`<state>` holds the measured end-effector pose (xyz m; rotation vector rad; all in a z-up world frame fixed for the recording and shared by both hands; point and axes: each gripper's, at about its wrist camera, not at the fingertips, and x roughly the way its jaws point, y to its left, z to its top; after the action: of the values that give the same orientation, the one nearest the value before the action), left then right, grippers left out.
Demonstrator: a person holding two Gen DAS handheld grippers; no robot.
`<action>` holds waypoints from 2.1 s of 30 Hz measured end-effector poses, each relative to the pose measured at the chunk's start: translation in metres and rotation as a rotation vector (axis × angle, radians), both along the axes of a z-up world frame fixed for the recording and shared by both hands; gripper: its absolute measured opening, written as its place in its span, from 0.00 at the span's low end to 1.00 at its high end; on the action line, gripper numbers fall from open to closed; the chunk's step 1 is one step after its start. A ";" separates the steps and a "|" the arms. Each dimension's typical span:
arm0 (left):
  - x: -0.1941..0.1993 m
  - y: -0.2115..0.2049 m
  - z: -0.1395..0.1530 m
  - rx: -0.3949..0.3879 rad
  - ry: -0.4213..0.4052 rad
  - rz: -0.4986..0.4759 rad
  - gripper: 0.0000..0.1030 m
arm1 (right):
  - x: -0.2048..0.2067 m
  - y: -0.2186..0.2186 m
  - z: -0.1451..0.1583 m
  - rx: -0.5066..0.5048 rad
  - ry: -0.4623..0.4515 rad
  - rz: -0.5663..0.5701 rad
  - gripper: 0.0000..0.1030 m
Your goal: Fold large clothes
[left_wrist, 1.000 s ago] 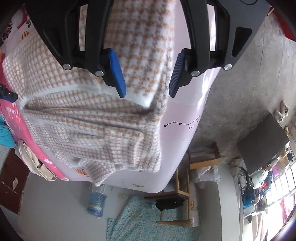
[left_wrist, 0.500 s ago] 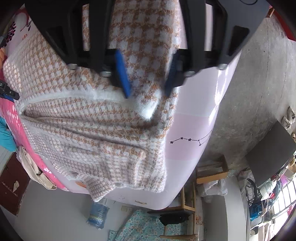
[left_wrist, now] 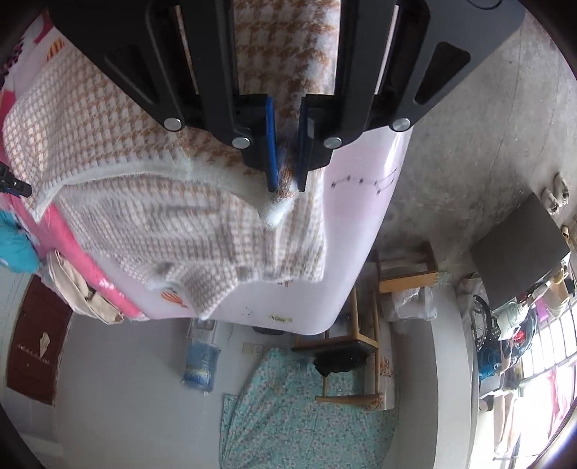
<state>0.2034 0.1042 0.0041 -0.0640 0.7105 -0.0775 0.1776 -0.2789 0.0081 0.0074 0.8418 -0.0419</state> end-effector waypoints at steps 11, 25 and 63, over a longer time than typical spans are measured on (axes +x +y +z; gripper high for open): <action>0.031 -0.013 -0.058 0.085 0.081 0.006 0.12 | 0.028 -0.011 -0.058 0.047 0.118 -0.037 0.08; -0.045 -0.032 0.011 -0.195 -0.040 -0.250 0.42 | -0.022 0.046 -0.002 0.176 0.059 0.197 0.40; -0.013 -0.095 -0.060 -0.129 0.148 -0.292 0.36 | -0.072 0.051 -0.068 0.186 0.200 0.158 0.17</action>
<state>0.1909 0.0087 -0.0563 -0.0898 0.8590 -0.4023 0.1054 -0.2275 -0.0595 0.1128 1.0419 0.1872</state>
